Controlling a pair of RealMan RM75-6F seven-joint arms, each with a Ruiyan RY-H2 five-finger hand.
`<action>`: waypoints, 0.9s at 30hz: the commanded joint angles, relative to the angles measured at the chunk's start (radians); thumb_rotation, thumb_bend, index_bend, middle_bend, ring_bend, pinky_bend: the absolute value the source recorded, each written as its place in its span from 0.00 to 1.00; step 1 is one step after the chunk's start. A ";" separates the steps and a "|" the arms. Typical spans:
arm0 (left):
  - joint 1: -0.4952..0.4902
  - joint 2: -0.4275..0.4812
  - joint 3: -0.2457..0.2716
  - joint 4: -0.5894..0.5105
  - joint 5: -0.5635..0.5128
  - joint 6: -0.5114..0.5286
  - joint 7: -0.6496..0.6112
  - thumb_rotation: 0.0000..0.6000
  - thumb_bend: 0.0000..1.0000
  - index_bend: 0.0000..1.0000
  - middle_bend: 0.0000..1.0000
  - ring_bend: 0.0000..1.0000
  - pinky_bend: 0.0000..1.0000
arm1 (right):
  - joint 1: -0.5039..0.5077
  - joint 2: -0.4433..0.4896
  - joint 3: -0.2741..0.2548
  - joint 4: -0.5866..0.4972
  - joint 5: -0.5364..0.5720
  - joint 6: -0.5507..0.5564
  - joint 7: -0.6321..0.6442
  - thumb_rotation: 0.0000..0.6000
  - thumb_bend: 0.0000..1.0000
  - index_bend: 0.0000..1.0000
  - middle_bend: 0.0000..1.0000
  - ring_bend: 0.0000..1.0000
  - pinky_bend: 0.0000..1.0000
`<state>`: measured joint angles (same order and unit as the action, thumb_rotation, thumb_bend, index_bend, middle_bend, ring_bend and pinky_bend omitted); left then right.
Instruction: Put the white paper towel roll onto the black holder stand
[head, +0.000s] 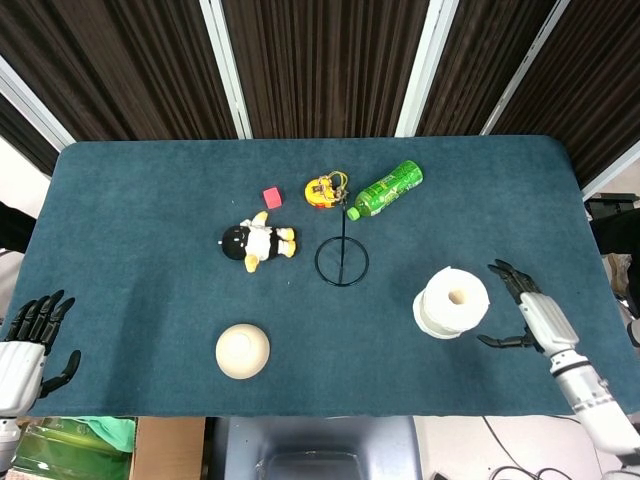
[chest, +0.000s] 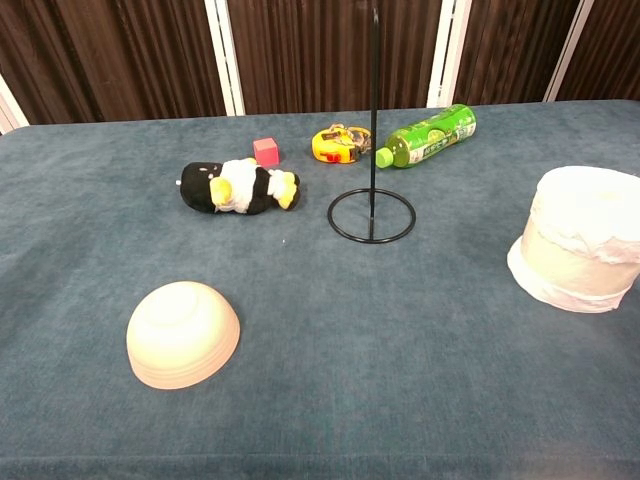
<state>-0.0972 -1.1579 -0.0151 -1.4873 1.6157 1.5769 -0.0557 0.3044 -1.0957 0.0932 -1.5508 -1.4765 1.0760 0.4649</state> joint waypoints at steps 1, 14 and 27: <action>0.001 0.006 -0.003 -0.017 -0.005 -0.004 0.013 1.00 0.44 0.00 0.00 0.00 0.09 | 0.073 0.023 0.004 0.006 0.026 -0.112 0.057 0.98 0.08 0.00 0.00 0.00 0.00; 0.006 0.013 -0.003 -0.019 0.005 0.013 -0.006 1.00 0.44 0.00 0.00 0.00 0.09 | 0.152 -0.004 -0.005 0.035 0.066 -0.252 0.100 0.98 0.07 0.00 0.00 0.00 0.00; 0.009 0.015 -0.005 -0.007 0.010 0.022 -0.030 1.00 0.44 0.00 0.00 0.00 0.09 | 0.196 -0.039 -0.011 0.084 0.048 -0.283 0.172 0.94 0.13 0.39 0.34 0.30 0.37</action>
<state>-0.0887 -1.1434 -0.0200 -1.4938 1.6254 1.5980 -0.0856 0.5011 -1.1221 0.0785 -1.4784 -1.4354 0.7807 0.6531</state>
